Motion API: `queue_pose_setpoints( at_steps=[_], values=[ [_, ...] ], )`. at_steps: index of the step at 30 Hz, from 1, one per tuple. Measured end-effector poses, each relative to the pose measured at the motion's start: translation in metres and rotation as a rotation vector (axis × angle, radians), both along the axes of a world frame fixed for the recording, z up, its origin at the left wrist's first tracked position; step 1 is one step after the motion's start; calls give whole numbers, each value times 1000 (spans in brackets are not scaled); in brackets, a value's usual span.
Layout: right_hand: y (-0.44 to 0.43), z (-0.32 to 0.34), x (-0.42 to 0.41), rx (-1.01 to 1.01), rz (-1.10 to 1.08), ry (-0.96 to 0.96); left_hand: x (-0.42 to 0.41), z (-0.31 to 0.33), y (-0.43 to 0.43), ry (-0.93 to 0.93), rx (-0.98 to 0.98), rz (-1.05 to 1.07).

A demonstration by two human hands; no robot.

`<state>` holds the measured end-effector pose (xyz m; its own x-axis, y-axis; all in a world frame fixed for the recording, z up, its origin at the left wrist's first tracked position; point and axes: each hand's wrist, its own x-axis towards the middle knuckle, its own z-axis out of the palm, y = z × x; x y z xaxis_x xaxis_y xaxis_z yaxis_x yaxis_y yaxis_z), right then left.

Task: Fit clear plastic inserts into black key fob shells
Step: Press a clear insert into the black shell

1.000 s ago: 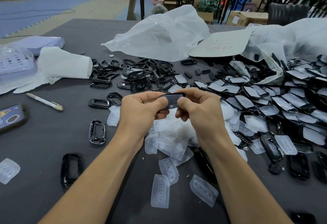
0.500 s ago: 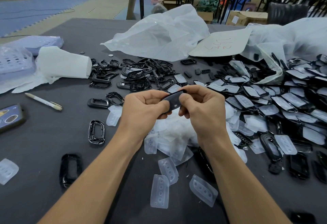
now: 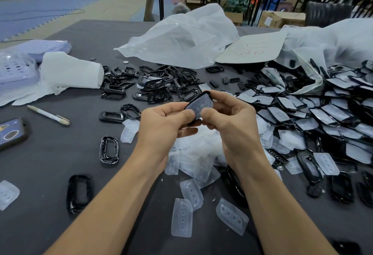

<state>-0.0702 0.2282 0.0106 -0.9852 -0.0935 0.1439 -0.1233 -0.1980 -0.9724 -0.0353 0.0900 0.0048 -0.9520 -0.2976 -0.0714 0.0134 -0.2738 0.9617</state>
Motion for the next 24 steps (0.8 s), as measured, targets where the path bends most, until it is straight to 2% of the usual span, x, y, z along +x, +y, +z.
queue_pose_setpoints(
  at_steps=[2,6,9,12,15,18,21,24],
  values=[
    [0,0,0,15,-39,-10,0,-1,3,-15,-49,-4],
    [3,-1,0,149,-100,11,1,-5,6,21,-394,23],
    [3,-1,3,264,-45,92,3,-2,3,103,-438,85],
    [0,-2,4,291,6,79,0,2,-3,98,-378,70],
    [0,-2,1,199,11,1,1,6,-5,58,-195,66],
    [1,0,2,168,75,2,1,7,-5,44,-36,67],
    [0,0,4,154,116,54,0,6,-5,40,17,87],
    [-1,0,4,125,49,58,-1,6,-5,48,29,75]
  ],
)
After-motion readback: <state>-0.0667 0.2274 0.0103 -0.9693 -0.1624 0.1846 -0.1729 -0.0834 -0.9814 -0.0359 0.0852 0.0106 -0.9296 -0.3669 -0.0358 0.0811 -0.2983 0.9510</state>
